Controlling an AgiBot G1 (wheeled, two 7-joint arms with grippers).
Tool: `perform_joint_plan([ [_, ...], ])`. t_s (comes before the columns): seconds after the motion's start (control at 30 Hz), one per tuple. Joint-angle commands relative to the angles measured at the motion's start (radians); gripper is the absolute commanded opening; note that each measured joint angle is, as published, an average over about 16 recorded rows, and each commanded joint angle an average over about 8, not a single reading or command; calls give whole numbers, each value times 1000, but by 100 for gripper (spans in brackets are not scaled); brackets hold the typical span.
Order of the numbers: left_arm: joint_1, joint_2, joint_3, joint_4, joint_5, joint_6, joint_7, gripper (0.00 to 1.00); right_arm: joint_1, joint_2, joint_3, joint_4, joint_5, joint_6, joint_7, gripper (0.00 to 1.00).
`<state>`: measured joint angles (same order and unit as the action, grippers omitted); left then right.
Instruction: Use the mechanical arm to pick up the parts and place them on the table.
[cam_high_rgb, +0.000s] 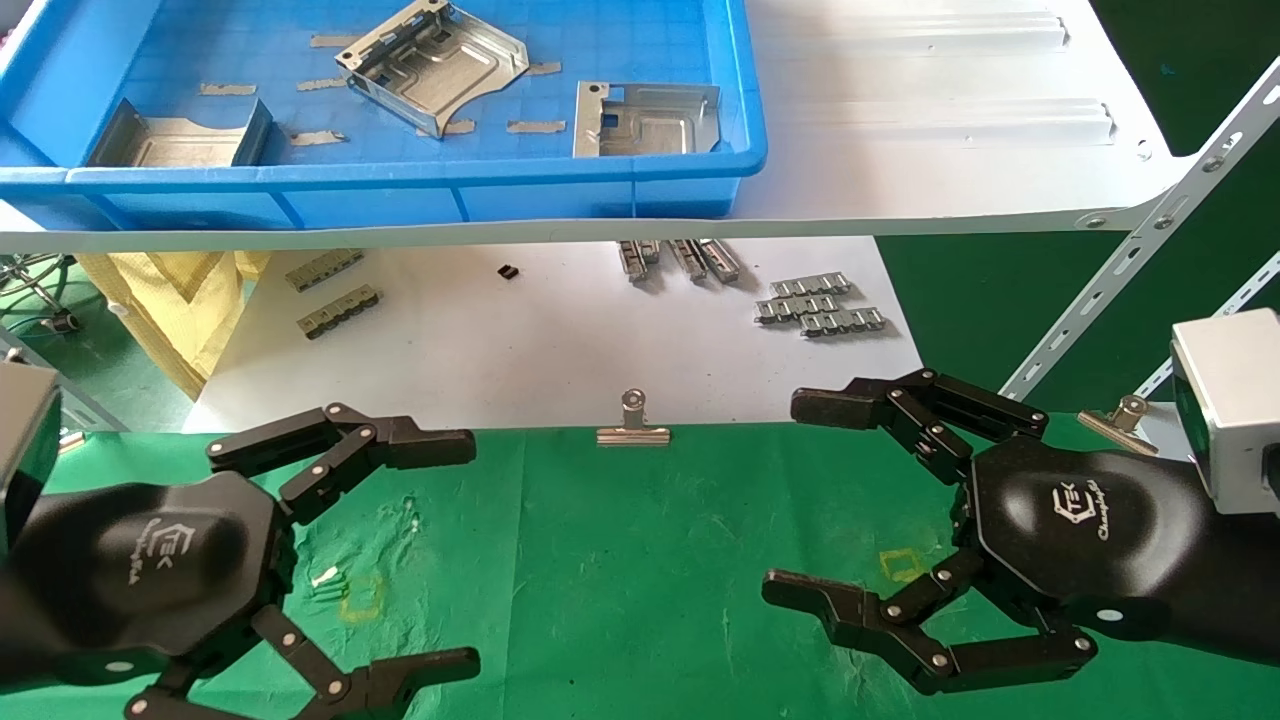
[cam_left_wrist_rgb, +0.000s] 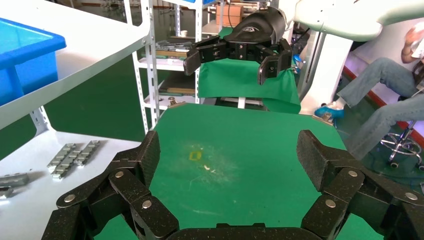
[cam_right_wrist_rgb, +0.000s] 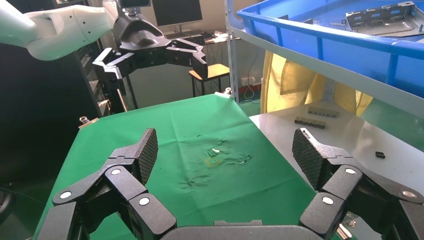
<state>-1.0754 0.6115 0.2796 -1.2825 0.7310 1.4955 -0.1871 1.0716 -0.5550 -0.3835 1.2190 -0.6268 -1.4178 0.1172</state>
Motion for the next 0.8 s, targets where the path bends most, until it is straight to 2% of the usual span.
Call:
perform_joint_plan([
  [0.03,0,0,0,0,0,0,0,100,0,0,0,0,0,0,0,100],
  [0.8,0,0,0,0,0,0,0,100,0,0,0,0,0,0,0,100],
])
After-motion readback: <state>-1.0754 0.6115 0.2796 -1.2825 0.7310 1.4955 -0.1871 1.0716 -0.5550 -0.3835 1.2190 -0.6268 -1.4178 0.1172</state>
